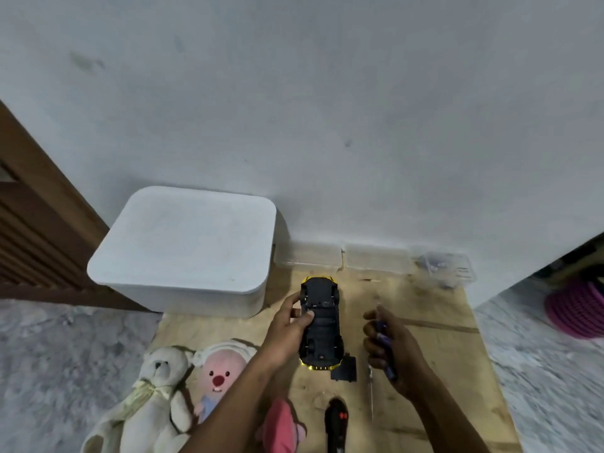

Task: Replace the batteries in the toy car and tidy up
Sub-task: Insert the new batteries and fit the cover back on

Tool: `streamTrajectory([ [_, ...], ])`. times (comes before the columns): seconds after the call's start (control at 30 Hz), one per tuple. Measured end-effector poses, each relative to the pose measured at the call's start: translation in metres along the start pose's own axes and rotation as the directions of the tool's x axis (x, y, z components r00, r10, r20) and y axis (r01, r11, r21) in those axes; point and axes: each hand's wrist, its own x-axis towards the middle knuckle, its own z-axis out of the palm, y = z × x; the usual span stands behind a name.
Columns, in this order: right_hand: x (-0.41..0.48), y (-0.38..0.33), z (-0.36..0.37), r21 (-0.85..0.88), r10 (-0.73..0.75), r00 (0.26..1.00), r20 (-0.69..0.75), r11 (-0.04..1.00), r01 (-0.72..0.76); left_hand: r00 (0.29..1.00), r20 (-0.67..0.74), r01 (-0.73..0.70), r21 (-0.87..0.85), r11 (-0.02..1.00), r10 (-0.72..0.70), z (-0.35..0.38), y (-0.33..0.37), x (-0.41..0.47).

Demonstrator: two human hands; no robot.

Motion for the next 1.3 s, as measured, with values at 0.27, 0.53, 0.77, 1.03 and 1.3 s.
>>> streamTrajectory([
  [0.27, -0.052, -0.002, 0.057, -0.244, -0.194, 0.980, -0.037, 0.953, 0.179, 0.996, -0.016, -0.090, 0.006, 0.996, 0.090, -0.016, 0.003, -0.038],
  [0.53, -0.070, 0.012, 0.098, -0.438, -0.432, 0.901, -0.034, 0.817, 0.375, 0.989, -0.029, -0.146, 0.028, 0.989, 0.147, -0.024, 0.000, -0.070],
  [0.77, -0.068, 0.020, 0.113, -0.767, -0.664, 0.748, -0.016, 0.488, 0.417, 0.991, -0.012, -0.137, 0.010, 0.991, 0.137, -0.030, 0.003, -0.083],
  [1.03, -0.066, 0.015, 0.118, -0.718, -0.717, 0.697, -0.017, 0.494, 0.491, 0.992, 0.026, -0.124, -0.035, 0.992, 0.125, -0.039, 0.011, -0.090],
  [1.3, -0.069, 0.026, 0.121, -0.792, -0.719, 0.691, -0.080, 0.467, 0.394, 0.995, 0.013, -0.094, -0.054, 0.994, 0.095, -0.039, 0.015, -0.087],
])
